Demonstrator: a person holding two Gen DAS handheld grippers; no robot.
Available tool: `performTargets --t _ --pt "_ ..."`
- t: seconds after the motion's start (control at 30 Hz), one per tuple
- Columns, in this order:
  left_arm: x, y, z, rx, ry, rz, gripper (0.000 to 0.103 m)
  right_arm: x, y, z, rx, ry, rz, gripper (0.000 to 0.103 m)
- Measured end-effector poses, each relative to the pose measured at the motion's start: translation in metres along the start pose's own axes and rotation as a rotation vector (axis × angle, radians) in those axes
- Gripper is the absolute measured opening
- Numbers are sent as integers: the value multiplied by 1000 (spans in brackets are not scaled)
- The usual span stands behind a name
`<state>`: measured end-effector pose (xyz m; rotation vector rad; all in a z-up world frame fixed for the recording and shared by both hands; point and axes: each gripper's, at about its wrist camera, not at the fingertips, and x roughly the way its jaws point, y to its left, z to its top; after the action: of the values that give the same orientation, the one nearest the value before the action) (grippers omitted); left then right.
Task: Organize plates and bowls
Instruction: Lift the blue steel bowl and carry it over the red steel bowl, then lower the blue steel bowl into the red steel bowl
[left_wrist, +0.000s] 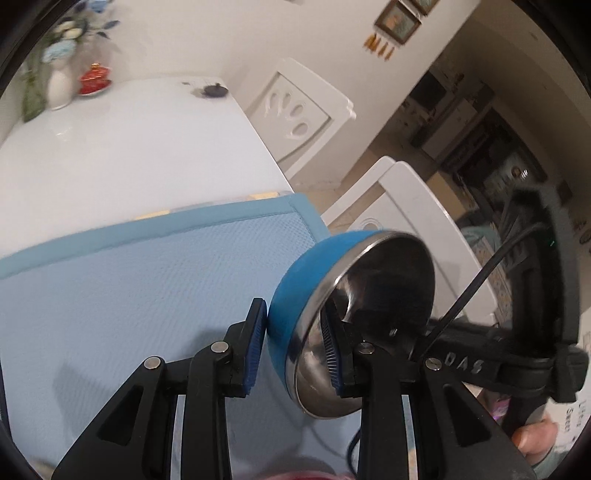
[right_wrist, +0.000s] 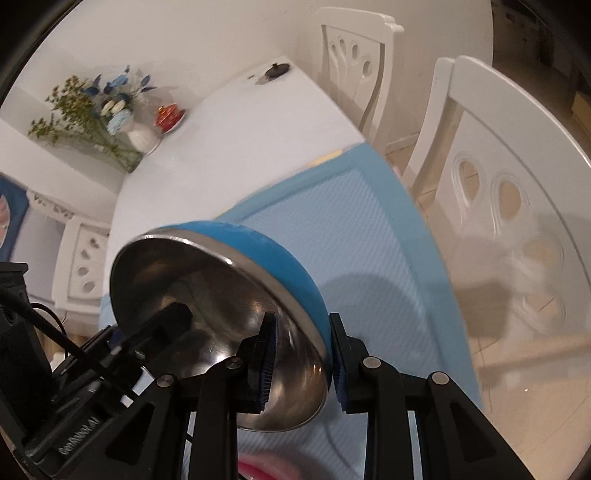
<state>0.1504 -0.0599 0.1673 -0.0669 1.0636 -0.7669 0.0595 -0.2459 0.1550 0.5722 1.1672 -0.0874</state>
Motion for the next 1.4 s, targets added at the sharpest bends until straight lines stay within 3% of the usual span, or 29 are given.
performTargets --t 0.33,0.67,1.0,1.4 --pt "-60 -16 -69 -72 -40 17 26 -32 12 -79 48 91 70 27" --pt "-98 -24 -123 -113 -64 59 26 -55 31 -128 -5 105 84 28" --pt "-94 -19 -172 -180 -17 82 26 -38 21 -171 -2 215 75 28" --pt "-70 -5 -203 -237 47 106 26 -8 24 -184 -2 298 46 28"
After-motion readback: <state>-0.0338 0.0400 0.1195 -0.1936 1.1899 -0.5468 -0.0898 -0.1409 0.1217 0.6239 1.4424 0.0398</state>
